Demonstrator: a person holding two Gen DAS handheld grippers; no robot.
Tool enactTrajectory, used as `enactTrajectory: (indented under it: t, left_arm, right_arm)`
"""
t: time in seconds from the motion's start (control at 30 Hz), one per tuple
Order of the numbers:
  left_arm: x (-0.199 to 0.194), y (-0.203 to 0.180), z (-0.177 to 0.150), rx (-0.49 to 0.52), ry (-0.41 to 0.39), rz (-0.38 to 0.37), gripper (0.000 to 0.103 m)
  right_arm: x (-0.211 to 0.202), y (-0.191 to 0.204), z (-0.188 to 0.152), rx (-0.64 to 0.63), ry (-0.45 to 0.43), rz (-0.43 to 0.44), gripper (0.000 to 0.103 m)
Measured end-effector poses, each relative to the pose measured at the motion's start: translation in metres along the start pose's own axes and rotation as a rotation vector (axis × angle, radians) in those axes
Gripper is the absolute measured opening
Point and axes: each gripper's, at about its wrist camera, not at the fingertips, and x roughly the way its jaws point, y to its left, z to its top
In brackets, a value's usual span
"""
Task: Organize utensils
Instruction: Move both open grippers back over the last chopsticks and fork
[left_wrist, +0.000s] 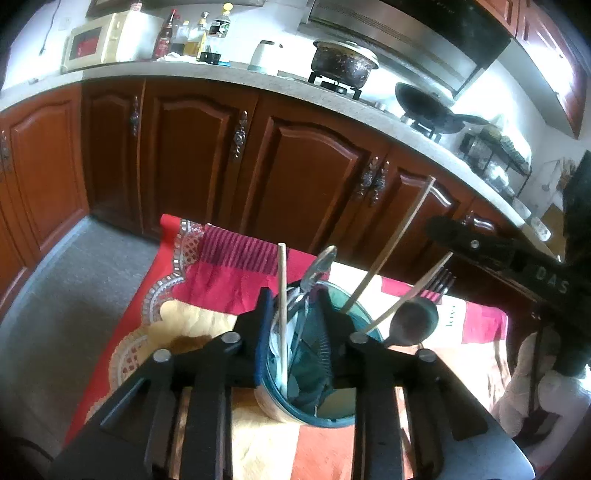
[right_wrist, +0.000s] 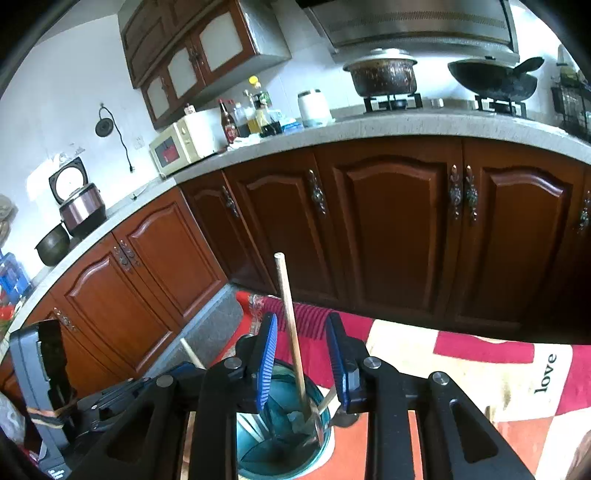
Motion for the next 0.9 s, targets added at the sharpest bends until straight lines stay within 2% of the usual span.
enactTrajectory:
  t: [0.2,0.57,0.9]
  left_arm:
    - [-0.015,-0.008,-0.004,0.002,-0.005,-0.013,0.034]
    - [-0.038,-0.042,-0.023,0.084,-0.005,-0.011,0.035]
    - [-0.044,-0.077,-0.05,0.152,0.022,-0.029,0.035]
  right_arm:
    - [-0.026,-0.003,-0.009,-0.004,-0.018,-0.015,0.033]
    - [-0.063,-0.022,-0.041,0.025,0.004,-0.074,0.036]
    - [-0.1,-0.051,-0.079,0.068,0.029,-0.134,0.036]
